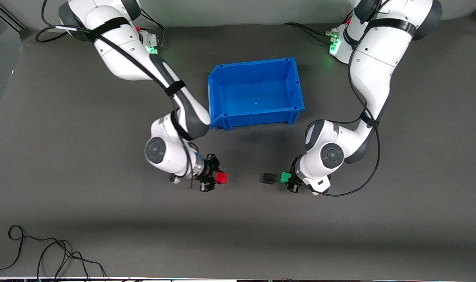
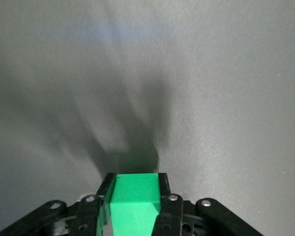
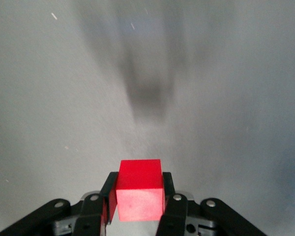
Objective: Attach green and red cubes to black cube
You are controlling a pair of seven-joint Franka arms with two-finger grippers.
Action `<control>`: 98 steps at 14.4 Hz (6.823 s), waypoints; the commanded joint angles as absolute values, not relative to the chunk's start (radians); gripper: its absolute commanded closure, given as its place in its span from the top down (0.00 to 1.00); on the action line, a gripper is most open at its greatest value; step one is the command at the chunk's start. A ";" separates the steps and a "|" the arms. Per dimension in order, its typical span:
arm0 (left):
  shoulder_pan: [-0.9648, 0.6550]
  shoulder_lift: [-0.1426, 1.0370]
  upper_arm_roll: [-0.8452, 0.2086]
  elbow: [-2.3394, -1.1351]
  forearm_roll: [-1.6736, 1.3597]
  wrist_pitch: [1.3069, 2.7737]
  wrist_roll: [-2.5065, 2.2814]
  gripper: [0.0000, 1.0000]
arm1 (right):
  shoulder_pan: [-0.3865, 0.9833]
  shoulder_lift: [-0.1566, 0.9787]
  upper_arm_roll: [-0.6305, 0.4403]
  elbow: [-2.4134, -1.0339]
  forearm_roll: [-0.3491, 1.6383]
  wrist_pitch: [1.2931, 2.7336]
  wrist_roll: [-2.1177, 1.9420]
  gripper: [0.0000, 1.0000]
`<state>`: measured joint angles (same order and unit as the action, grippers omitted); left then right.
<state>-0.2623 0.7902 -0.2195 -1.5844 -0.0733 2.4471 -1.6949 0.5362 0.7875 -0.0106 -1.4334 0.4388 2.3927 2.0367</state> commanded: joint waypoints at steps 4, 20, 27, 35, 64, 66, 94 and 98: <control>-0.305 0.836 -0.204 -1.528 -0.074 2.480 -1.781 0.00 | 0.635 0.876 -0.026 -1.338 0.445 2.457 2.169 0.21; -0.327 0.836 -0.204 -1.506 -0.081 2.480 -1.802 0.00 | 0.706 1.032 -0.044 -1.167 0.351 2.508 2.215 0.21; -0.333 0.848 -0.204 -1.479 -0.077 2.484 -1.859 0.00 | 0.707 1.052 -0.041 -1.126 0.312 2.510 2.209 0.23; -0.342 0.848 -0.202 -1.479 -0.054 2.482 -1.845 0.70 | 0.706 1.052 -0.037 -1.118 0.310 2.510 2.203 1.00; 0.176 0.109 -0.173 -1.710 0.038 1.706 -0.077 1.00 | 0.186 0.065 -0.086 -1.525 -0.060 1.632 0.492 1.00; 0.204 0.049 -0.175 -1.718 0.038 1.697 -0.033 1.00 | 0.093 0.049 -0.052 -1.523 -0.060 1.632 0.306 1.00; 0.195 0.058 -0.167 -1.560 0.020 1.545 0.074 1.00 | 0.077 0.072 -0.144 -1.528 0.048 1.628 -0.018 1.00; 0.192 0.058 -0.170 -1.560 0.021 1.543 0.068 1.00 | 0.081 0.074 -0.141 -1.525 0.032 1.628 -0.015 1.00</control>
